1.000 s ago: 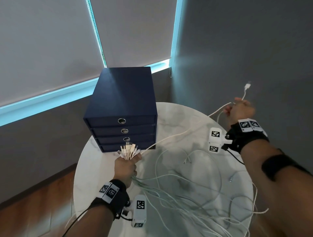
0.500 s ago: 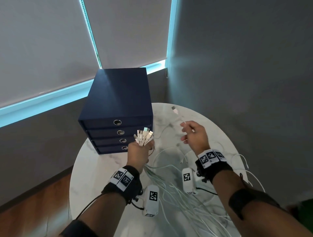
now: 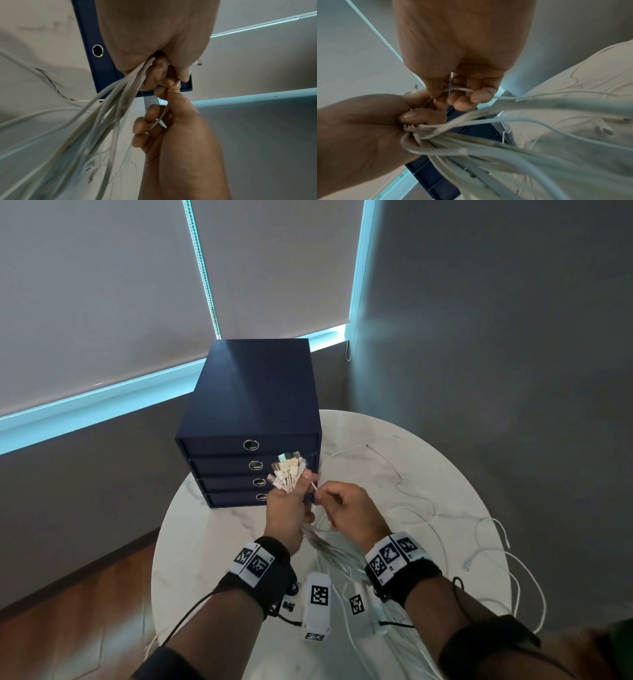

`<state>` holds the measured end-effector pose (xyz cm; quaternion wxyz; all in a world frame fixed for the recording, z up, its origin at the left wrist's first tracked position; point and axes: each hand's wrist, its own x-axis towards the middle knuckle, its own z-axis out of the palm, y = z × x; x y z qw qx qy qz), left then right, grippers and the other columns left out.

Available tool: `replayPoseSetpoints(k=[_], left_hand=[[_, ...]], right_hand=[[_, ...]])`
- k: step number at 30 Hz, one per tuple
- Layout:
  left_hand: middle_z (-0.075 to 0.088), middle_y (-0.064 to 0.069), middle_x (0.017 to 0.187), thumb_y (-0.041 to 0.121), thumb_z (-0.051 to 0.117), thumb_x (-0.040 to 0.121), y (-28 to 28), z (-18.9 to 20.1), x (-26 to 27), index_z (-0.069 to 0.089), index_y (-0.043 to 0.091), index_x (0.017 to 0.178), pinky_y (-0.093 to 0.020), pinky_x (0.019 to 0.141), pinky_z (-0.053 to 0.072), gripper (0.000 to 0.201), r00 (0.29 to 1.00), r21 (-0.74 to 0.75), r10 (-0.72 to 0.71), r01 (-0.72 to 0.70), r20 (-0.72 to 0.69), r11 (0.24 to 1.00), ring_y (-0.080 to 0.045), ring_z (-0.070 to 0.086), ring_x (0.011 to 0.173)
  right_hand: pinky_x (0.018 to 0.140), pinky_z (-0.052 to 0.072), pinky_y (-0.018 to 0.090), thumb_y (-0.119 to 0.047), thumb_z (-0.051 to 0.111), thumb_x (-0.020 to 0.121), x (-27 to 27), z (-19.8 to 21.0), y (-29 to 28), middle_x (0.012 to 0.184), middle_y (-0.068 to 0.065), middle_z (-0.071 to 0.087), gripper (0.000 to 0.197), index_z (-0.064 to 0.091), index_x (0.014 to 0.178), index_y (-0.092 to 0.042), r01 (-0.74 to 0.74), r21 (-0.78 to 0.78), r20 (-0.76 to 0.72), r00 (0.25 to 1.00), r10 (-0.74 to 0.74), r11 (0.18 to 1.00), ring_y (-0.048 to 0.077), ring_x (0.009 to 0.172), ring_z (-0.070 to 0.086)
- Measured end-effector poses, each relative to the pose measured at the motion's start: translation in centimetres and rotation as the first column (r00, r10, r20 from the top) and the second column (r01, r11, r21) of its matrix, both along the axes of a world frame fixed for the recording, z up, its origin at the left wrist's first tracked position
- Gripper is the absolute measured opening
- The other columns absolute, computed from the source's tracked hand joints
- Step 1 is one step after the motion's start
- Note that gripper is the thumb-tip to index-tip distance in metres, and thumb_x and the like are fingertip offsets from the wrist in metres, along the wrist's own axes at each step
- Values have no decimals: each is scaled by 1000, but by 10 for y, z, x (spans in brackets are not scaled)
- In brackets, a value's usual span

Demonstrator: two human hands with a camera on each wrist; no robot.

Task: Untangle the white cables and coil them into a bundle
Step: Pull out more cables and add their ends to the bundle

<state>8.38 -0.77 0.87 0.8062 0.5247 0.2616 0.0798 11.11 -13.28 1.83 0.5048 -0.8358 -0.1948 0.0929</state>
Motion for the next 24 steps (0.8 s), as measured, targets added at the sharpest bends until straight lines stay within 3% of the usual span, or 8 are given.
replayPoseSetpoints(k=[5, 9, 11, 13, 15, 18, 20, 24], left_hand=[[57, 1, 68, 27, 64, 98, 0, -2, -5, 70, 8, 88, -21, 42, 35, 23, 997, -49, 75, -74, 20, 996, -6, 45, 48], [60, 2, 70, 28, 63, 98, 3, -7, -5, 66, 5, 99, -24, 53, 45, 23, 991, -99, 131, -130, 7, 987, -11, 52, 60], [58, 2, 67, 27, 62, 99, 4, -8, -6, 62, 9, 92, -28, 56, 51, 19, 989, -199, 147, -141, 18, 970, -14, 55, 58], [46, 3, 58, 28, 60, 100, 7, -6, -9, 55, 12, 81, -25, 47, 44, 25, 990, -251, 136, -119, 50, 961, -12, 43, 47], [37, 5, 54, 31, 59, 101, 11, -5, -13, 54, 12, 79, -20, 39, 28, 29, 994, -164, 90, -79, 61, 983, -9, 30, 43], [30, 6, 53, 30, 62, 99, 15, -12, -19, 59, 10, 81, -19, 39, 21, 27, 1000, -15, -7, 7, 3, 1000, -8, 25, 43], [29, 5, 55, 27, 67, 95, 13, -20, -23, 60, 9, 83, -20, 39, 21, 22, 996, 44, -63, 65, -63, 997, -10, 24, 44], [38, 1, 55, 19, 70, 92, 3, -28, -26, 65, 3, 90, -22, 40, 26, 17, 980, 123, -123, 143, -156, 982, -12, 29, 43]], right_hand=[[59, 47, 28, -29, 59, 93, -5, -10, -10, 54, -10, 58, 18, 69, 78, -32, -83, -70, -76, 994, 78, 994, 6, 48, 51], [52, 40, 14, -26, 62, 93, -10, -23, -23, 59, -6, 60, 18, 73, 79, -25, -102, -96, -174, 981, 84, 990, -1, 47, 49], [58, 47, 21, -25, 64, 92, -8, -37, -35, 65, -4, 64, 15, 75, 82, -19, -77, -157, -171, 984, 49, 985, 0, 54, 54], [75, 54, 33, -24, 67, 90, -2, -54, -52, 76, -1, 70, 12, 75, 85, -17, -14, -271, -143, 989, -26, 962, 8, 69, 63], [85, 51, 32, -22, 69, 88, 4, -63, -68, 92, 5, 70, 9, 76, 89, -16, 137, -362, -54, 984, -167, 922, 20, 88, 65], [84, 38, 28, -22, 69, 89, 11, -58, -85, 100, 5, 56, 10, 77, 92, -26, 433, -430, 177, 901, -396, 792, 25, 97, 49], [85, 44, 30, -16, 67, 88, 16, -48, -84, 99, 4, 61, 15, 77, 91, -27, 492, -302, 186, 871, -455, 817, 24, 92, 55], [71, 55, 35, 0, 50, 92, 4, -10, -56, 89, 7, 72, 31, 76, 88, -18, 424, 226, -150, 904, -399, 877, 19, 75, 64]])
